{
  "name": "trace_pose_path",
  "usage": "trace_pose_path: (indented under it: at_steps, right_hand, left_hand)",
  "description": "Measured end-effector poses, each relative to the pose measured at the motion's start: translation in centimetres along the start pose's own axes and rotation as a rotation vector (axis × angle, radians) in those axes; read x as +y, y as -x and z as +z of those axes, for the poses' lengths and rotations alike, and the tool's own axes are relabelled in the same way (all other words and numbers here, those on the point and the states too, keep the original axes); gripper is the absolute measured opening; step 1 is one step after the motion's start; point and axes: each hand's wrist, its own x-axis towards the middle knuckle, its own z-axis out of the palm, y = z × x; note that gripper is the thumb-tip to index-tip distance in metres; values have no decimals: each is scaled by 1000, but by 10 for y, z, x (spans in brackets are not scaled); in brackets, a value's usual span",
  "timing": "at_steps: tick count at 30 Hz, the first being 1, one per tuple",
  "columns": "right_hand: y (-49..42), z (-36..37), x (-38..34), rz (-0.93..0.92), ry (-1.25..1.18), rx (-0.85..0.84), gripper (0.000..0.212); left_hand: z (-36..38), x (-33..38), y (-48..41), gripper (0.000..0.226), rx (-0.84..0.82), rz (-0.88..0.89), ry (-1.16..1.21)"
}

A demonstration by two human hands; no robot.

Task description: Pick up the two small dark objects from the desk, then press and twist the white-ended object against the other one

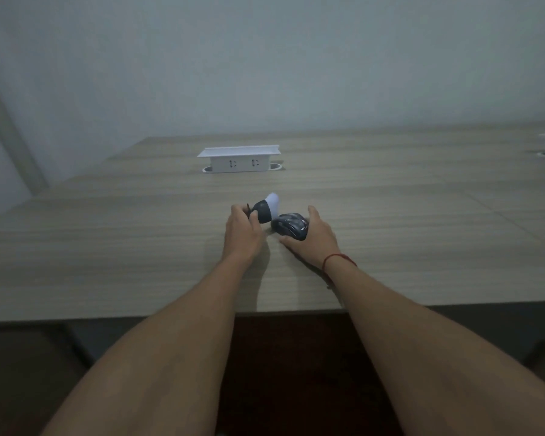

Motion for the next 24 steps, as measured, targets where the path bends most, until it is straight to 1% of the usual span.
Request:
trace_pose_path:
  at_steps: [2, 4, 8, 11, 13, 17, 20, 23, 24]
  right_hand:
    - [0, 1, 0, -11, 22, 22, 66]
    - [-1, 2, 1, -10, 31, 29, 56]
    - [-1, 5, 1, 3, 15, 28, 54]
    - [-2, 5, 0, 21, 9, 32, 49]
    - [-1, 5, 0, 19, -1, 36, 50]
    - [1, 3, -1, -11, 2, 28, 55]
    - [2, 3, -3, -5, 10, 35, 57]
    - [3, 4, -3, 36, -4, 10, 52]
    - [3, 5, -2, 43, -8, 5, 55]
  left_hand:
    - [3, 5, 2, 28, 17, -10, 26]
    - [5, 11, 2, 28, 46, -20, 66]
    - [10, 24, 0, 33, 54, -1, 163]
    - [16, 28, -1, 33, -6, 26, 119]
    - [18, 25, -1, 30, -26, 27, 74]
    - [6, 18, -10, 28, 42, -9, 6]
    - [1, 26, -15, 28, 55, -5, 60]
    - [13, 38, -12, 29, -17, 52, 66]
    - [18, 40, -9, 30, -48, 72, 54]
